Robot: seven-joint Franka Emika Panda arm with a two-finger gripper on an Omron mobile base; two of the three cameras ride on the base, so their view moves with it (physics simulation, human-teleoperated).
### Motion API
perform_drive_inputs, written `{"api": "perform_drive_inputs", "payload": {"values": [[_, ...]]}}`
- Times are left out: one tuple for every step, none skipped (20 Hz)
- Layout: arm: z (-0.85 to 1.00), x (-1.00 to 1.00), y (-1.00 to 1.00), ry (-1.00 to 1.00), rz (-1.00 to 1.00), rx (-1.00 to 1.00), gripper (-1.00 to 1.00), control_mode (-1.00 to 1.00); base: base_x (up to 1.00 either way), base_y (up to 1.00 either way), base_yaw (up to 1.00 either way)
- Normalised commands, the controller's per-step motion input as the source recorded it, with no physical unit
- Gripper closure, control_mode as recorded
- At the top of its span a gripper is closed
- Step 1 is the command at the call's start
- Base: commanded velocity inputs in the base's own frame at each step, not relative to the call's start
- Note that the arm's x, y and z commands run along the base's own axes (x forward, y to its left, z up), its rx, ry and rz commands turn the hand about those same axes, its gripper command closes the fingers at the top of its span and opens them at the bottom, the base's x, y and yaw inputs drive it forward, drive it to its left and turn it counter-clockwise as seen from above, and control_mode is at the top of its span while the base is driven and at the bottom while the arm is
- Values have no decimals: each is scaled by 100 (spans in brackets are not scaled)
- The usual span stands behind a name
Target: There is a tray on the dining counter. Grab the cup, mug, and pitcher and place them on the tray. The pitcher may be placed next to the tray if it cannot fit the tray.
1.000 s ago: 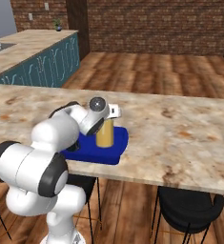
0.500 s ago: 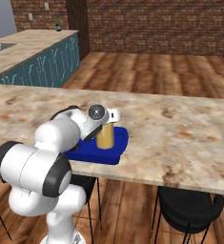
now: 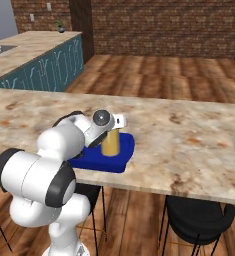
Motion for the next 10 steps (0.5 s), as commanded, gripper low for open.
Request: {"api": "perform_drive_inputs", "payload": {"values": [[0,0,0,0,0,0,-100,-100,0,0,0],[0,0,0,0,0,0,-100,-100,0,0,0],[0,0,0,0,0,0,-100,-100,0,0,0],[0,0,0,0,0,0,-100,-100,0,0,0],[0,0,0,0,0,0,-100,-100,0,0,0],[0,0,0,0,0,0,-100,-100,0,0,0],[0,0,0,0,0,0,-100,-100,0,0,0],[0,0,0,0,0,0,-100,-100,0,0,0],[0,0,0,0,0,0,-100,-100,0,0,0],[0,0,0,0,0,0,-100,-100,0,0,0]]}}
